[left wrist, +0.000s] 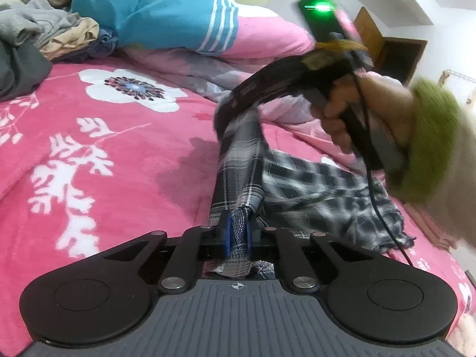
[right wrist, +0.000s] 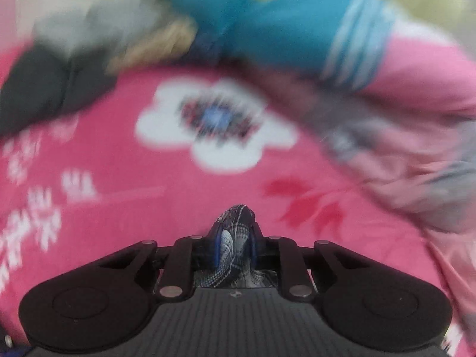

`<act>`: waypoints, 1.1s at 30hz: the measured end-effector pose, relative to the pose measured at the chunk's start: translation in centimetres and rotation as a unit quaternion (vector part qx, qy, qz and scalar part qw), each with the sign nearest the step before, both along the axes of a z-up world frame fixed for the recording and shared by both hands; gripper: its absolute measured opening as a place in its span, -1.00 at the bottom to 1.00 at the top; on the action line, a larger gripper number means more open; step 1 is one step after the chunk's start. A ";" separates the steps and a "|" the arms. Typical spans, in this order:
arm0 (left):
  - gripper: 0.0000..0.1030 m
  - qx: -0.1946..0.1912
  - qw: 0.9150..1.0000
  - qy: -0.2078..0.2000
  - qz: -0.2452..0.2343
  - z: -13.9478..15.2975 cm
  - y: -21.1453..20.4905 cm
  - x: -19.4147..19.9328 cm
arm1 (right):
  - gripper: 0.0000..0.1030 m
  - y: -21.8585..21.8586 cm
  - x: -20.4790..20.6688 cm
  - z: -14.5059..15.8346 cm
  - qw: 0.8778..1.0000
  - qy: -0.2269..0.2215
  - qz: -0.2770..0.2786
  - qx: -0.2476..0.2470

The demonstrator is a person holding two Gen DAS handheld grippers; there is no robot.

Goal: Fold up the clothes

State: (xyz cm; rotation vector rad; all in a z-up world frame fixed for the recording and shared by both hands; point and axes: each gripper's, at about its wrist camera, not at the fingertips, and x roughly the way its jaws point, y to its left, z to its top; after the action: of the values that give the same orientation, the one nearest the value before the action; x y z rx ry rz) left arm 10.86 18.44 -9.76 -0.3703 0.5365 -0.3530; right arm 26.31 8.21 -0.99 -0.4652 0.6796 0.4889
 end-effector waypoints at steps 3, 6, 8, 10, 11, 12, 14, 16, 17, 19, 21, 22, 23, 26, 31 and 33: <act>-0.86 -0.002 1.000 0.002 0.000 0.0 0.1 -0.1 | -0.62 -1.6 -1.0 -0.5 0.990 -0.040 -0.054 0.121; -0.87 -0.004 1.000 0.008 0.006 -0.1 0.3 -0.1 | -0.48 -2.2 2.0 -2.7 0.967 0.033 -0.074 0.242; -0.87 -0.009 1.000 0.011 0.010 -0.1 0.6 -0.1 | -0.44 -3.6 4.1 -3.3 0.935 0.099 -0.084 0.332; -0.87 -0.017 1.000 0.011 0.012 -0.2 0.9 -0.2 | -0.28 -5.8 5.1 -2.7 0.901 0.115 -0.096 0.407; -0.87 -0.021 1.000 0.012 0.012 -0.2 1.0 -0.3 | -0.20 -6.9 4.9 -2.1 0.890 0.108 -0.093 0.433; -0.87 -0.024 1.000 0.012 0.012 -0.1 1.1 -0.3 | -0.20 -7.9 4.8 -1.4 0.888 0.105 -0.090 0.438; -0.87 -0.029 0.999 0.013 0.011 -0.1 1.2 -0.3 | -0.21 -9.9 4.4 0.0 0.886 0.101 -0.082 0.444; -0.87 -0.038 0.999 0.015 0.007 -0.2 1.5 -0.3 | -0.28 -11.2 3.8 0.5 0.893 0.123 -0.076 0.425; -0.86 -0.043 0.999 0.017 0.005 -0.2 1.6 -0.2 | -0.29 -11.6 3.4 0.6 0.896 0.136 -0.073 0.416; -0.83 -0.067 0.997 0.024 0.000 -0.3 2.3 -0.2 | -0.29 -11.8 2.1 0.1 0.899 0.154 -0.072 0.403; -0.67 -0.111 0.994 0.020 0.010 -0.4 3.9 -0.6 | -0.26 -11.8 0.7 -0.3 0.903 0.167 -0.066 0.390; -0.55 -0.136 0.990 0.019 0.016 -0.4 4.8 -0.8 | -0.24 -11.5 -0.2 -0.4 0.909 0.165 -0.055 0.378; -0.54 -0.164 0.986 0.020 0.023 -0.5 6.0 -1.0 | -0.20 -11.1 -1.2 -0.4 0.916 0.162 -0.043 0.365; -0.54 -0.205 0.976 0.040 0.053 -0.7 9.3 -1.2 | 0.00 -9.4 -5.8 -0.4 0.944 0.126 0.028 0.303; -0.54 -0.238 0.965 0.084 0.069 -0.6 12.0 -0.6 | 0.38 -5.5 -14.3 -1.5 0.964 0.043 0.198 0.171; -0.54 -0.239 0.965 0.093 0.061 -0.2 12.0 0.1 | 0.42 -3.8 -16.6 -2.5 0.963 0.005 0.241 0.122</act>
State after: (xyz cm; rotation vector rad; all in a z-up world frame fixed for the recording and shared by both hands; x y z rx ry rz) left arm 10.92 30.43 -9.96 -0.9071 0.6071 -0.3288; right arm 9.70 4.44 -3.45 -0.3931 0.5033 1.0228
